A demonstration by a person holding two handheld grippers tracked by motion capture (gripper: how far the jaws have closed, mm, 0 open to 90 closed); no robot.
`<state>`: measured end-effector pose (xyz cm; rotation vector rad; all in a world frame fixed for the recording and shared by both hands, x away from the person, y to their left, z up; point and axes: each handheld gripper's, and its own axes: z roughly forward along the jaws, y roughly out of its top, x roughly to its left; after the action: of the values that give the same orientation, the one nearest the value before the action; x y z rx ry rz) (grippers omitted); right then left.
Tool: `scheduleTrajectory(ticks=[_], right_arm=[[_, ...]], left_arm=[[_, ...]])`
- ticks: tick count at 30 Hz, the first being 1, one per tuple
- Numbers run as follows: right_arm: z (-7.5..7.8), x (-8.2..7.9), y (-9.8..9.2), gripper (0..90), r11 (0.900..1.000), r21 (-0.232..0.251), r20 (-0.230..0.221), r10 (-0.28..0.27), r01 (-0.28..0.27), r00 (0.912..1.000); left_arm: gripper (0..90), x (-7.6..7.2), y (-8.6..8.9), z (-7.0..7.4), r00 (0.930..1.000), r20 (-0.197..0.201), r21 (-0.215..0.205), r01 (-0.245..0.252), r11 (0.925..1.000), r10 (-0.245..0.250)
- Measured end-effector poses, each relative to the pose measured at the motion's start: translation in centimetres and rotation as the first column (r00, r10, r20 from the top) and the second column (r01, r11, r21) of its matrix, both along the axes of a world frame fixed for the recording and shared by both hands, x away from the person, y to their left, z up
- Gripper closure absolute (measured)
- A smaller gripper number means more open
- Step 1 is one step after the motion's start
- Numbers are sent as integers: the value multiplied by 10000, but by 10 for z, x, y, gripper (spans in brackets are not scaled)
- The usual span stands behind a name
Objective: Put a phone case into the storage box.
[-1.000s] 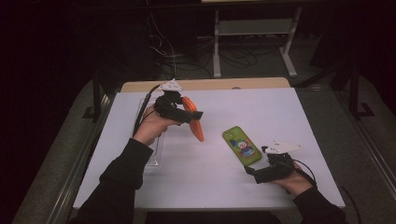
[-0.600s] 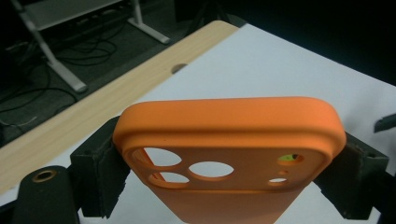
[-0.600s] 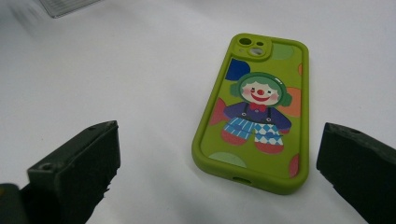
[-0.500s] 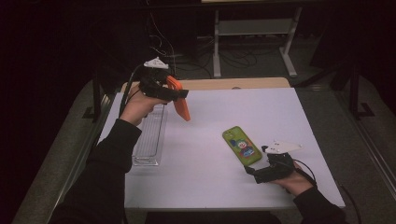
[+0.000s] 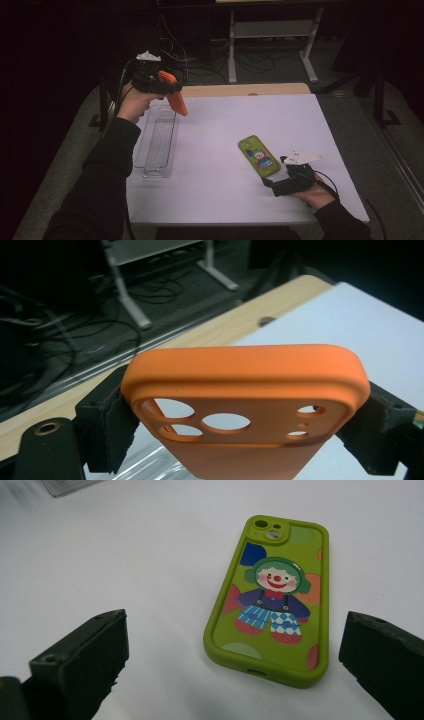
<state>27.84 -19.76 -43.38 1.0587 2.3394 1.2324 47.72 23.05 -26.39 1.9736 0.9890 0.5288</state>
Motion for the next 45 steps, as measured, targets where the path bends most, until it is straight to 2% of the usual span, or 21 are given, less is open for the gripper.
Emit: scheduleTrajectory(ticks=[6,14,19,25,31,35,40,45], right_arm=[[0,0,0,0,10000,0,-7,-7,7,10000],[0,0,0,0,10000,-25,35,16,-16,10000],[0,0,0,0,10000,0,-8,14,-14,10000],[0,0,0,0,10000,-3,-4,18,-18,10000],[0,0,0,0,10000,4,7,13,-13,10000],[0,0,-1,0,10000,-1,22,53,-53,10000],[0,0,0,0,10000,12,-34,31,-31,10000],[0,1,-1,0,10000,16,-8,51,-51,10000]], left_arm=[[143,8,16,-5,9971,-9,242,-767,9968,767],[143,17,24,-16,9908,-86,718,-1344,9883,1353],[142,21,25,-25,9870,-171,791,-1577,9843,1596],[142,25,23,-40,9840,-426,1149,-1670,9792,1728],[141,29,25,-52,9760,-591,1516,-1990,9682,2098],[141,30,27,-60,9698,-778,1475,-2181,9647,2312],[139,34,25,-68,9622,-1009,1774,-2327,9562,2529],[138,37,21,-73,9576,-1007,1936,-2473,9494,2699]])
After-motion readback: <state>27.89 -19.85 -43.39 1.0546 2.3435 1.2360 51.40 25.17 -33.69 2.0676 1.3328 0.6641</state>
